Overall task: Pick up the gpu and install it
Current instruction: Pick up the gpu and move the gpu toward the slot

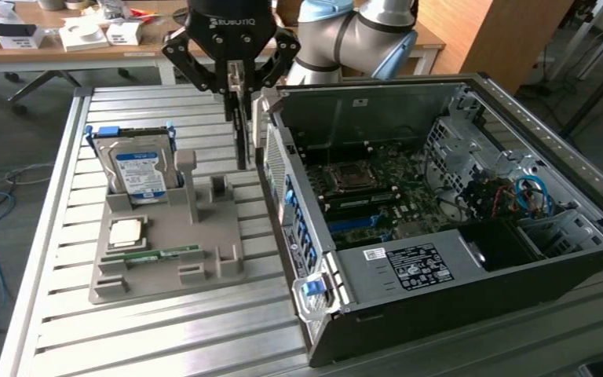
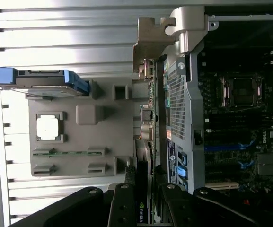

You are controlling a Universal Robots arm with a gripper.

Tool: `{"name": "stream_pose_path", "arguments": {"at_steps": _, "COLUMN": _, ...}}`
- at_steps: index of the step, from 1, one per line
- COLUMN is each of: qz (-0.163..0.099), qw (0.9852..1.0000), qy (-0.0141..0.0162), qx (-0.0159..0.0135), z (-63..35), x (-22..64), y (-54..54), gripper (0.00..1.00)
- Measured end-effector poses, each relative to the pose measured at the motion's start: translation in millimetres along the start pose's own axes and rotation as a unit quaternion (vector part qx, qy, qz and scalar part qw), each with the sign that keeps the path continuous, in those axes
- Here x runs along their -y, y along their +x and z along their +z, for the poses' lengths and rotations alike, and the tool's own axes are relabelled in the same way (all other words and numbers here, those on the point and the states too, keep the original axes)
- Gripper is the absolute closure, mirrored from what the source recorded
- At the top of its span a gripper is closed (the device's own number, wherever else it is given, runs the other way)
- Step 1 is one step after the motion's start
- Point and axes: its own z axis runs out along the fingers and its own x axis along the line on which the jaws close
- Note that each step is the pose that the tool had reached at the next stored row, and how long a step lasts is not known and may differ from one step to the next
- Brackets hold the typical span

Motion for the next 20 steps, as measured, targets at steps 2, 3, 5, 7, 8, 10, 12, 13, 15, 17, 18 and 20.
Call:
{"name": "stream_pose_path", "arguments": {"at_steps": 2, "qz": 0.0, "qw": 1.0, "qy": 0.0, "qx": 0.0, "z": 0.2, "x": -0.4, "y": -6.2, "gripper": 0.74}}
{"name": "stream_pose_path", "arguments": {"at_steps": 3, "qz": 0.0, "qw": 1.0, "qy": 0.0, "qx": 0.0, "z": 0.4, "x": -0.6, "y": -9.3, "gripper": 0.74}}
{"name": "stream_pose_path", "arguments": {"at_steps": 5, "qz": 0.0, "qw": 1.0, "qy": 0.0, "qx": 0.0, "z": 0.7, "x": -1.1, "y": -16.0, "gripper": 0.74}}
{"name": "stream_pose_path", "arguments": {"at_steps": 7, "qz": 0.0, "qw": 1.0, "qy": 0.0, "qx": 0.0, "z": 0.9, "x": -1.6, "y": -22.7, "gripper": 0.74}}
{"name": "stream_pose_path", "arguments": {"at_steps": 8, "qz": 0.0, "qw": 1.0, "qy": 0.0, "qx": 0.0, "z": 1.1, "x": -1.9, "y": -26.0, "gripper": 0.74}}
{"name": "stream_pose_path", "arguments": {"at_steps": 10, "qz": 0.0, "qw": 1.0, "qy": 0.0, "qx": 0.0, "z": 1.3, "x": -2.4, "y": -33.1, "gripper": 0.74}}
{"name": "stream_pose_path", "arguments": {"at_steps": 12, "qz": 0.0, "qw": 1.0, "qy": 0.0, "qx": 0.0, "z": 1.6, "x": -2.9, "y": -40.4, "gripper": 0.74}}
{"name": "stream_pose_path", "arguments": {"at_steps": 13, "qz": 0.0, "qw": 1.0, "qy": 0.0, "qx": 0.0, "z": 1.8, "x": -3.2, "y": -43.9, "gripper": 0.74}}
{"name": "stream_pose_path", "arguments": {"at_steps": 15, "qz": 0.0, "qw": 1.0, "qy": 0.0, "qx": 0.0, "z": 2.1, "x": -3.7, "y": -50.7, "gripper": 0.74}}
{"name": "stream_pose_path", "arguments": {"at_steps": 17, "qz": 0.0, "qw": 1.0, "qy": 0.0, "qx": 0.0, "z": 2.3, "x": -4.1, "y": -57.9, "gripper": 0.74}}
{"name": "stream_pose_path", "arguments": {"at_steps": 18, "qz": 0.0, "qw": 1.0, "qy": 0.0, "qx": 0.0, "z": 2.5, "x": -4.4, "y": -61.6, "gripper": 0.74}}
{"name": "stream_pose_path", "arguments": {"at_steps": 20, "qz": 0.0, "qw": 1.0, "qy": 0.0, "qx": 0.0, "z": 2.8, "x": -5.0, "y": -69.0, "gripper": 0.74}}
